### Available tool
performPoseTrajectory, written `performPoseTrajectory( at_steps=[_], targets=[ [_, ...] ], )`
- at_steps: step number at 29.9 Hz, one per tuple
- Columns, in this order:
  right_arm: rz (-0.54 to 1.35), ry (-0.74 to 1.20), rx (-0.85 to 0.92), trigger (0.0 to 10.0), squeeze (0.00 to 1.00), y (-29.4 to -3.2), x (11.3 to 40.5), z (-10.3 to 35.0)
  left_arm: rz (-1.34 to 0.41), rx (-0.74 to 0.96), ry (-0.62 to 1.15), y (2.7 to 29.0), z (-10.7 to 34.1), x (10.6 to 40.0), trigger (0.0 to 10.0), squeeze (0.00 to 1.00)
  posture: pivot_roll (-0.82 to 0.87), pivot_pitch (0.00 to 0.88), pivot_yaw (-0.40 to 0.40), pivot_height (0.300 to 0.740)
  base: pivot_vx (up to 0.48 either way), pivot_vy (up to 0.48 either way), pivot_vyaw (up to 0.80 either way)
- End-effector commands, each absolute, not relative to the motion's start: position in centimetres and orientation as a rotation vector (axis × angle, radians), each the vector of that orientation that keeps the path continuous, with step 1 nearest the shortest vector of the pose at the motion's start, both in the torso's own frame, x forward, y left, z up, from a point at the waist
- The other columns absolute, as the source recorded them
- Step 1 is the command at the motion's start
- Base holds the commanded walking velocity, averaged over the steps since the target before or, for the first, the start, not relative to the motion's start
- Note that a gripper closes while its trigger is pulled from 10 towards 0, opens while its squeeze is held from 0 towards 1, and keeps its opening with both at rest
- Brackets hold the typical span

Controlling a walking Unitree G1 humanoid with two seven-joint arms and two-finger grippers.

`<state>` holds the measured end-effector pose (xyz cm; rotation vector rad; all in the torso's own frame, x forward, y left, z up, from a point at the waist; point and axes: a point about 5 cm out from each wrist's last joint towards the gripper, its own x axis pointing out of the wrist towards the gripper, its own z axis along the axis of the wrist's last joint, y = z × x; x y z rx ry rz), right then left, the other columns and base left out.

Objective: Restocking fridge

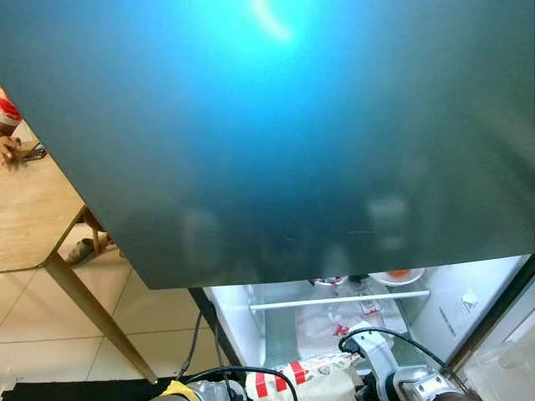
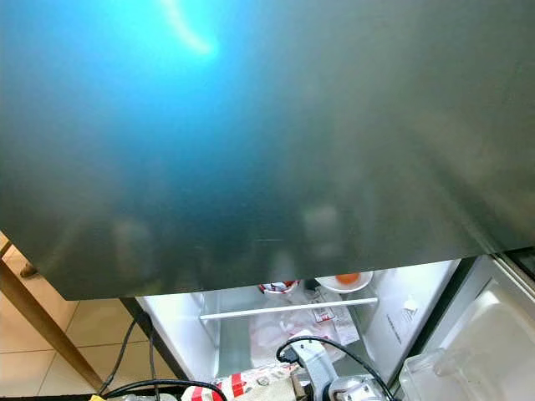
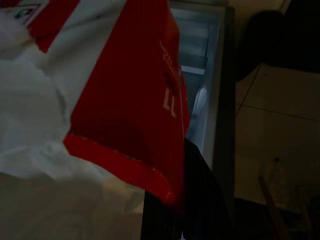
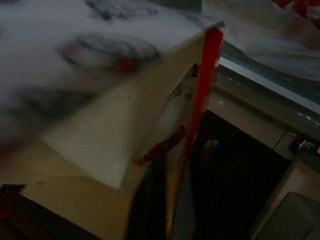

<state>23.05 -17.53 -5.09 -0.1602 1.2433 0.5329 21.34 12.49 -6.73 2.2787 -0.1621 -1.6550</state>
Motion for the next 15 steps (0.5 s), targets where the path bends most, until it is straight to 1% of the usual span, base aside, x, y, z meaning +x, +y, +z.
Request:
performPoseTrajectory(
  at_steps=[1,10,11,12,13,15],
  targets=[
    [0.542,1.264,-0.148,0.0,0.0,-17.17,22.54,-5.44,-1.668,2.27,-0.131,12.83,-7.02,20.9,10.0,0.0,-0.02,0.044,0.091,0.74,0.0,0.0,0.0],
    [0.525,1.265,-0.135,0.0,0.0,-17.23,22.5,-5.46,-1.659,2.233,-0.088,12.84,-7.06,20.81,10.0,0.0,-0.02,0.04,0.091,0.74,0.0,0.0,0.0],
    [0.522,1.265,-0.134,0.0,0.0,-17.24,22.51,-5.46,-1.647,2.21,-0.059,12.85,-7.05,20.82,10.0,0.32,-0.02,0.04,0.091,0.74,0.0,0.0,0.0],
    [0.519,1.265,-0.134,0.0,0.0,-17.27,22.52,-5.46,-1.649,2.188,-0.044,12.82,-7.07,20.73,10.0,0.32,-0.02,0.04,0.091,0.74,0.0,0.0,0.0],
    [0.516,1.264,-0.133,0.0,0.0,-17.3,22.54,-5.45,-1.656,2.168,-0.024,12.77,-7.12,20.61,10.0,1.0,-0.02,0.041,0.091,0.74,0.0,0.0,0.0],
    [0.514,1.264,-0.134,0.0,0.0,-17.34,22.55,-5.44,-1.665,2.148,0.001,12.75,-7.18,20.47,10.0,1.0,-0.02,0.041,0.091,0.74,0.0,0.0,0.0]
  ],
)
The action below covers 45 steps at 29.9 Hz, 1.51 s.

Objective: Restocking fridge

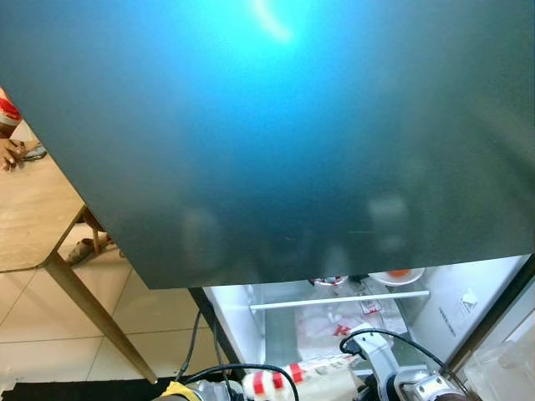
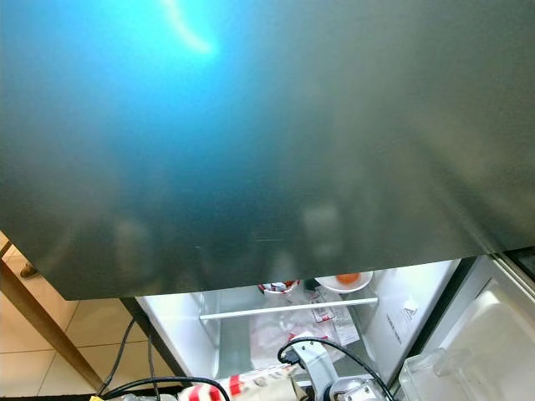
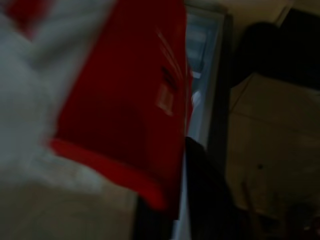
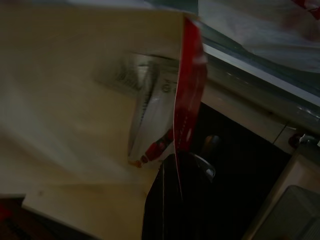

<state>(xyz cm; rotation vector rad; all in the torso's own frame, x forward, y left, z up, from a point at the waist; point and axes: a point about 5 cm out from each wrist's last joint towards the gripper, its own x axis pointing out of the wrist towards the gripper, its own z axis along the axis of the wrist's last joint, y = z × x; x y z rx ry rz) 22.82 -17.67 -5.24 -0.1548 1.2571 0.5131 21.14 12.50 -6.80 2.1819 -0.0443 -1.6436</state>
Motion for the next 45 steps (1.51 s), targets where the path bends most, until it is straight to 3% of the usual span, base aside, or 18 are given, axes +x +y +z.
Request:
performPoseTrajectory(
  at_steps=[1,10,16,17,18,19,28,29,38,39,45],
  targets=[
    [0.512,1.264,-0.134,0.0,0.0,-17.4,22.6,-5.4,-1.67,2.131,0.021,12.7,-7.2,20.4,10.0,1.0,-0.02,0.042,0.091,0.74,0.0,0.0,0.0],
    [0.504,1.267,-0.126,0.0,0.0,-17.4,22.5,-5.4,-1.667,2.097,0.057,12.7,-7.4,20.1,10.0,1.0,-0.02,0.047,0.089,0.74,0.0,0.0,0.0],
    [0.491,1.274,-0.121,0.0,0.0,-17.6,22.3,-5.6,-1.657,2.092,-0.032,12.2,-7.3,20.1,10.0,1.0,-0.02,0.047,0.089,0.74,0.0,0.0,0.0],
    [0.475,1.278,-0.123,0.0,0.0,-17.9,22.2,-5.7,-1.652,2.082,-0.053,11.9,-7.2,20.1,10.0,0.93,-0.02,0.047,0.089,0.74,0.0,0.0,0.0],
    [0.464,1.28,-0.124,0.0,0.0,-18.1,22.1,-5.7,-1.649,2.075,-0.064,11.7,-7.2,20.1,10.0,0.93,-0.02,0.047,0.089,0.74,0.0,0.0,0.0],
    [0.445,1.284,-0.127,0.0,0.0,-18.4,21.9,-5.8,-1.64,2.058,-0.066,11.5,-7.1,20.2,10.0,0.0,-0.02,0.047,0.089,0.74,0.0,0.0,0.0],
    [0.402,1.301,-0.139,0.0,0.0,-19.3,21.2,-6.2,-1.644,1.99,-0.067,10.0,-6.9,20.2,10.0,0.0,-0.01,0.049,0.082,0.74,0.0,0.0,0.0],
    [0.401,1.302,-0.138,0.0,0.0,-19.2,21.2,-6.2,-1.656,1.978,-0.036,9.9,-6.9,20.1,10.0,1.0,-0.01,0.049,0.082,0.74,0.0,0.0,0.0],
    [0.411,1.302,-0.144,0.0,0.0,-18.8,21.2,-6.3,-1.674,1.951,-0.006,9.4,-6.9,20.0,10.0,1.0,-0.01,0.054,0.084,0.74,0.0,0.0,0.0],
    [0.407,1.303,-0.148,0.0,0.0,-18.9,21.1,-6.3,-1.671,1.925,-0.025,9.0,-6.7,20.1,10.0,0.0,-0.01,0.054,0.083,0.74,0.0,0.0,0.0],
    [0.344,1.307,-0.163,0.0,0.0,-19.7,20.8,-6.5,-1.634,1.759,-0.004,7.3,-5.3,21.2,10.0,0.0,0.0,0.054,0.069,0.74,0.0,0.0,0.0]
  ],
)
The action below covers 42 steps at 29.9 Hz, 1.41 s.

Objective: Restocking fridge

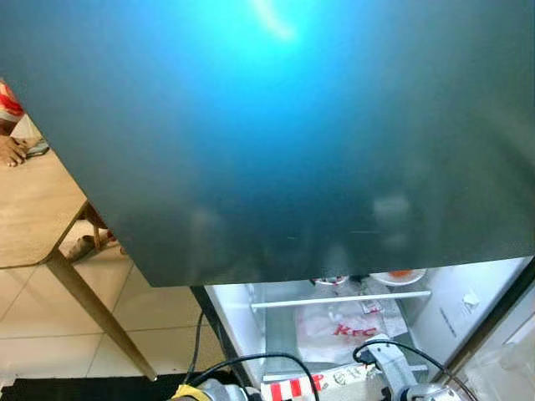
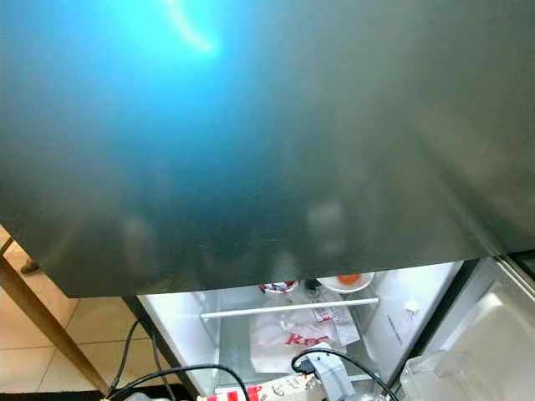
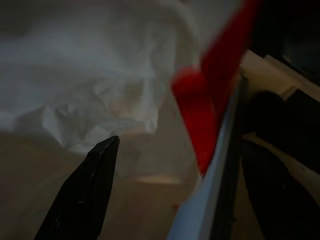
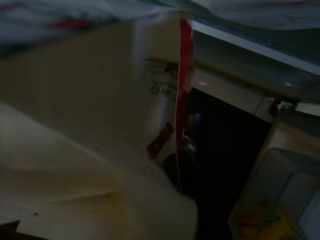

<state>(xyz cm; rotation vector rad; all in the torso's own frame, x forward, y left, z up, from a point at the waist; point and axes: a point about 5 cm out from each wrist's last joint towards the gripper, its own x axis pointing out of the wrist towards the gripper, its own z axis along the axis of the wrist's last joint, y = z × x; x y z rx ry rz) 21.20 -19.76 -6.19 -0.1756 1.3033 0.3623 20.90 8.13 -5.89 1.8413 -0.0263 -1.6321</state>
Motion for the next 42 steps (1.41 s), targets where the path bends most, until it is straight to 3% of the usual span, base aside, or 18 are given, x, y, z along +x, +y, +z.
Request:
performPoseTrajectory(
  at_steps=[1,4,8,21,25,26,27,28,29,30,36,37,38,39,40,41,42],
  targets=[
    [0.344,1.307,-0.163,0.0,0.0,-19.7,20.8,-6.5,-1.634,1.759,-0.004,7.3,-5.3,21.2,10.0,0.0,0.0,0.054,0.069,0.74,0.0,0.0,0.0],
    [0.283,1.307,-0.162,0.0,0.0,-20.2,20.4,-6.8,-1.704,1.474,-0.086,4.1,-1.1,23.1,10.0,0.0,0.01,0.054,0.063,0.74,0.0,0.0,0.0],
    [0.277,1.316,-0.16,0.0,0.0,-19.9,19.9,-7.1,-1.785,1.434,-0.223,2.3,2.4,22.8,10.0,0.0,0.03,0.055,0.05,0.74,0.0,0.0,0.0],
    [0.268,1.314,-0.148,0.0,0.0,-19.6,19.7,-7.3,-1.829,1.419,-0.278,2.5,3.8,21.3,10.0,0.0,0.03,0.053,0.054,0.74,0.0,0.0,0.0],
    [0.273,1.308,-0.138,0.0,0.0,-19.4,19.5,-7.4,-1.767,1.418,-0.058,4.3,2.5,22.7,10.0,0.0,0.02,0.05,0.047,0.74,0.0,0.0,0.0],
    [0.275,1.308,-0.138,0.0,0.0,-19.3,19.5,-7.4,-1.771,1.442,0.003,5.1,1.8,23.0,10.0,0.16,0.02,0.051,0.048,0.74,0.0,0.0,0.0],
    [0.275,1.308,-0.138,0.0,0.0,-19.3,19.5,-7.4,-1.771,1.442,0.003,5.1,1.8,23.0,10.0,0.16,0.02,0.051,0.048,0.74,0.0,0.0,0.0],
    [0.277,1.307,-0.137,0.0,0.0,-19.2,19.5,-7.4,-1.775,1.46,0.097,6.2,1.1,23.1,10.0,0.27,0.02,0.051,0.048,0.74,0.0,0.0,0.0],
    [0.277,1.307,-0.137,0.0,0.0,-19.2,19.5,-7.4,-1.775,1.46,0.097,6.2,1.1,23.1,10.0,0.27,0.02,0.051,0.048,0.74,0.0,0.0,0.0],
    [0.274,1.303,-0.134,0.0,0.0,-19.2,19.6,-7.4,-1.732,1.321,0.201,6.8,1.1,23.4,10.0,1.0,0.01,0.049,0.054,0.74,0.0,0.0,0.0],
    [0.266,1.3,-0.13,0.0,0.0,-19.4,19.7,-7.4,-1.726,1.038,0.238,6.4,2.6,23.4,10.0,1.0,0.01,0.045,0.054,0.74,0.0,0.0,0.0],
    [0.263,1.302,-0.13,0.0,0.0,-19.5,19.6,-7.4,-1.727,0.893,0.227,6.0,3.6,23.3,10.0,1.0,0.01,0.045,0.054,0.74,0.0,0.0,0.0],
    [0.263,1.302,-0.13,0.0,0.0,-19.5,19.6,-7.4,-1.727,0.893,0.227,6.0,3.6,23.3,10.0,1.0,0.01,0.045,0.054,0.74,0.0,0.0,0.0],
    [0.26,1.305,-0.131,0.0,0.0,-19.7,19.5,-7.4,-1.723,0.667,0.191,5.4,5.8,23.4,10.0,0.0,0.01,0.042,0.05,0.74,0.0,0.0,0.0],
    [0.258,1.309,-0.133,0.0,0.0,-19.8,19.3,-7.4,-1.734,0.478,0.153,5.1,7.9,23.4,10.0,0.0,0.01,0.041,0.047,0.74,0.0,0.0,0.0],
    [0.258,1.309,-0.133,0.0,0.0,-19.8,19.3,-7.4,-1.734,0.478,0.153,5.1,7.9,23.4,10.0,0.0,0.01,0.041,0.047,0.74,0.0,0.0,0.0],
    [0.258,1.313,-0.134,0.0,0.0,-19.9,19.2,-7.5,-1.743,0.327,0.124,5.0,9.7,23.4,10.0,0.0,0.01,0.039,0.047,0.74,0.0,0.0,0.0]
  ],
)
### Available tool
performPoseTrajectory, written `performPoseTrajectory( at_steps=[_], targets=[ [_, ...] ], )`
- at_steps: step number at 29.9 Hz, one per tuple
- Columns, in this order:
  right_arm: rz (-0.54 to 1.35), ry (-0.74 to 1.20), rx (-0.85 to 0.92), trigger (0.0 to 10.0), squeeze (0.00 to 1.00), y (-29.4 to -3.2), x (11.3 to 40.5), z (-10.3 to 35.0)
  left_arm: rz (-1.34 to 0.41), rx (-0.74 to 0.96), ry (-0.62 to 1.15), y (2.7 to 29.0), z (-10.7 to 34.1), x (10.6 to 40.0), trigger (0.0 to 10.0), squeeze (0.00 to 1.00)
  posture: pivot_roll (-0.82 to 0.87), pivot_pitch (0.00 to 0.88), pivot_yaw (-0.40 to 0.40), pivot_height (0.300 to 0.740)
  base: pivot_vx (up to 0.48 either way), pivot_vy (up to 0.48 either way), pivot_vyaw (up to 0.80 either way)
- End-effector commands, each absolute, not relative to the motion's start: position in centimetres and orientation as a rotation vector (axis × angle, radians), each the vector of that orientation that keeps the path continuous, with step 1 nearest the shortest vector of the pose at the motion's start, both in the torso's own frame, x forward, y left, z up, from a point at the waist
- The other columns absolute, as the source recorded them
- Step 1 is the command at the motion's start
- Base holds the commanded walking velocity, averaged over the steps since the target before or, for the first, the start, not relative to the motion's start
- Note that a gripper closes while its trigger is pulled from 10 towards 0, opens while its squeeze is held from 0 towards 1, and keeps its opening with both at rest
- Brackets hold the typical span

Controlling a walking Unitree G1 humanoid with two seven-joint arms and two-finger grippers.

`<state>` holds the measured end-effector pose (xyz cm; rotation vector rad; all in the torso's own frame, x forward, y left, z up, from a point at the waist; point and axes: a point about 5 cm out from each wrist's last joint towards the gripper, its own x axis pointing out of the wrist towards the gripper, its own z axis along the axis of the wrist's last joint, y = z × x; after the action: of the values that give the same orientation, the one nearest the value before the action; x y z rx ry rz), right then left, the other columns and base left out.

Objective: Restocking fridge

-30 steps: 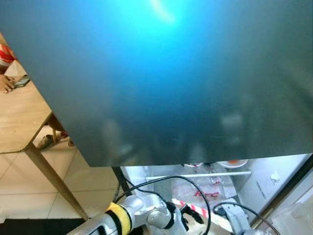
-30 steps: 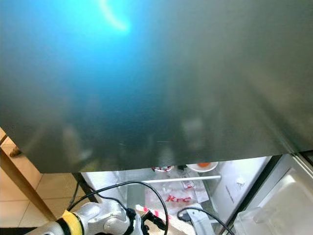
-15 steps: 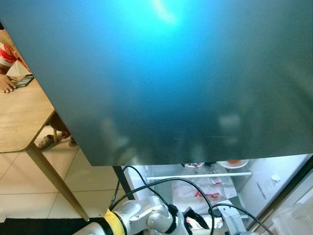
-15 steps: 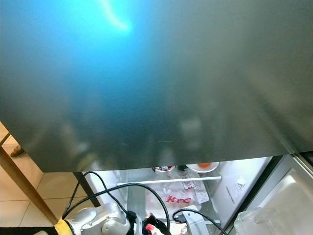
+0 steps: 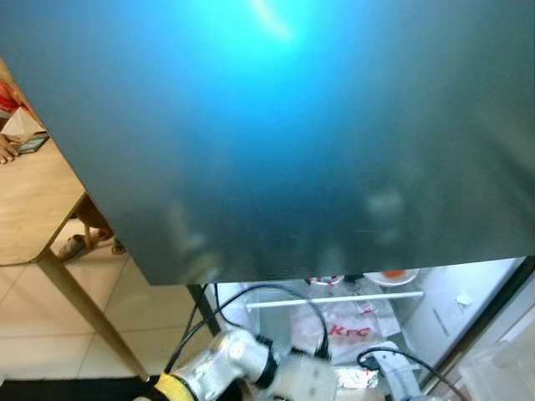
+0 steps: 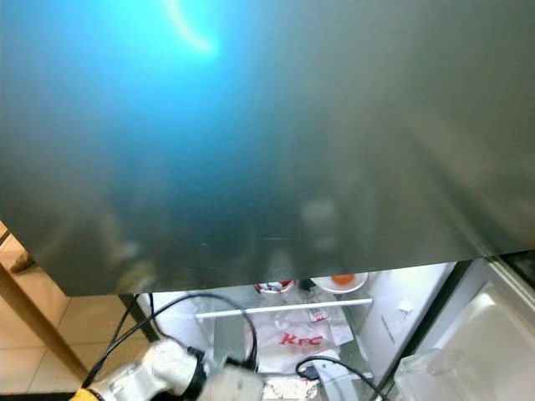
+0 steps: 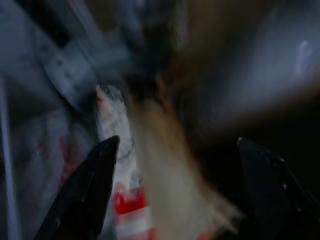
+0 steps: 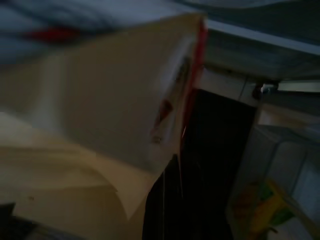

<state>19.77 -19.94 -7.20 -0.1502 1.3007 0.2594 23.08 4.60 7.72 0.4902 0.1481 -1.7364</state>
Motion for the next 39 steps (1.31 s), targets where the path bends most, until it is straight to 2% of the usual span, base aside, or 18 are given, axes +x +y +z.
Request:
performPoseTrajectory(
  at_steps=[1,2,5,6,7,8,9,12,14,16,19,24,29,32,35,38,39],
  targets=[
    [0.257,1.316,-0.134,0.0,0.0,-20.0,19.1,-7.5,-1.729,0.218,0.109,5.2,11.1,23.4,10.0,0.0,0.01,0.039,0.047,0.74,0.0,0.0,0.0],
    [0.257,1.317,-0.133,0.0,0.0,-20.0,19.1,-7.6,-1.718,0.162,0.108,5.4,11.7,23.5,10.0,0.0,0.01,0.04,0.053,0.74,0.0,0.0,0.0],
    [0.257,1.319,-0.131,0.0,0.0,-20.0,19.0,-7.6,-1.698,0.132,0.114,5.7,12.1,23.6,10.0,0.0,0.01,0.041,0.054,0.74,0.0,0.0,0.0],
    [0.25,1.32,-0.12,0.0,0.0,-19.9,18.9,-7.6,-1.644,0.26,0.177,7.5,11.2,23.7,10.0,0.0,0.0,0.044,0.057,0.74,0.0,0.0,0.0],
    [0.25,1.32,-0.12,0.0,0.0,-19.9,18.9,-7.6,-1.644,0.26,0.177,7.5,11.2,23.7,10.0,0.0,0.0,0.044,0.057,0.74,0.0,0.0,0.0],
    [0.231,1.319,-0.105,0.0,0.0,-20.1,18.8,-7.7,-1.55,0.454,0.269,10.6,9.8,23.7,10.0,0.0,0.01,0.047,0.049,0.74,0.0,0.0,0.0],
    [0.221,1.317,-0.101,0.0,0.0,-20.2,18.7,-7.7,-1.514,0.505,0.295,11.6,9.4,23.7,10.0,0.0,0.01,0.047,0.049,0.74,0.0,0.0,0.0],
    [0.158,1.294,-0.114,0.0,0.0,-20.9,18.6,-7.8,-1.388,0.459,0.319,13.6,9.0,23.2,10.0,0.0,0.02,0.05,0.035,0.74,0.0,0.0,0.0],
    [0.135,1.282,-0.126,0.0,0.0,-21.2,18.6,-7.8,-1.36,0.433,0.329,14.0,8.9,23.0,10.0,0.0,0.02,0.05,0.035,0.74,0.0,0.0,0.0],
    [0.047,1.232,-0.098,0.0,0.0,-21.7,18.9,-7.6,-1.3,0.412,0.413,15.5,7.6,21.1,10.0,0.0,0.03,0.053,0.023,0.74,0.0,0.0,0.0],
    [0.017,1.216,-0.058,0.0,0.0,-21.8,19.0,-7.6,-1.238,0.361,0.474,15.9,6.3,19.8,10.0,0.0,0.03,0.053,0.023,0.74,0.0,0.0,0.0],
    [0.027,1.216,-0.052,0.0,0.0,-21.7,19.0,-7.6,-1.181,0.31,0.489,15.5,5.7,19.1,10.0,0.0,0.04,0.06,0.009,0.74,0.0,0.0,0.0],
    [0.017,1.21,-0.054,0.0,0.0,-21.8,18.9,-7.6,-1.038,0.357,0.553,15.5,2.5,18.3,10.0,0.0,0.03,0.063,0.008,0.74,0.0,0.0,0.0],
    [-0.018,1.198,-0.048,0.0,0.0,-22.0,18.7,-7.7,-0.845,0.378,0.677,16.4,-0.3,17.9,10.0,0.0,0.03,0.066,0.011,0.74,0.0,0.0,0.0],
    [-0.065,1.177,0.002,0.0,0.0,-22.1,18.7,-7.7,-0.627,0.302,0.794,17.4,-2.7,17.3,10.0,0.0,0.03,0.067,0.01,0.74,0.0,0.0,0.0],
    [-0.085,1.17,0.043,0.0,0.0,-22.0,18.7,-7.7,-0.569,0.319,0.834,17.9,-3.6,16.9,10.0,0.0,0.03,0.067,0.01,0.74,0.0,0.0,0.0],
    [-0.106,1.161,0.109,0.0,0.0,-21.9,18.7,-7.7,-0.525,0.355,0.872,18.5,-4.6,16.1,10.0,0.0,0.02,0.068,0.012,0.74,0.0,0.0,0.0]
  ],
)
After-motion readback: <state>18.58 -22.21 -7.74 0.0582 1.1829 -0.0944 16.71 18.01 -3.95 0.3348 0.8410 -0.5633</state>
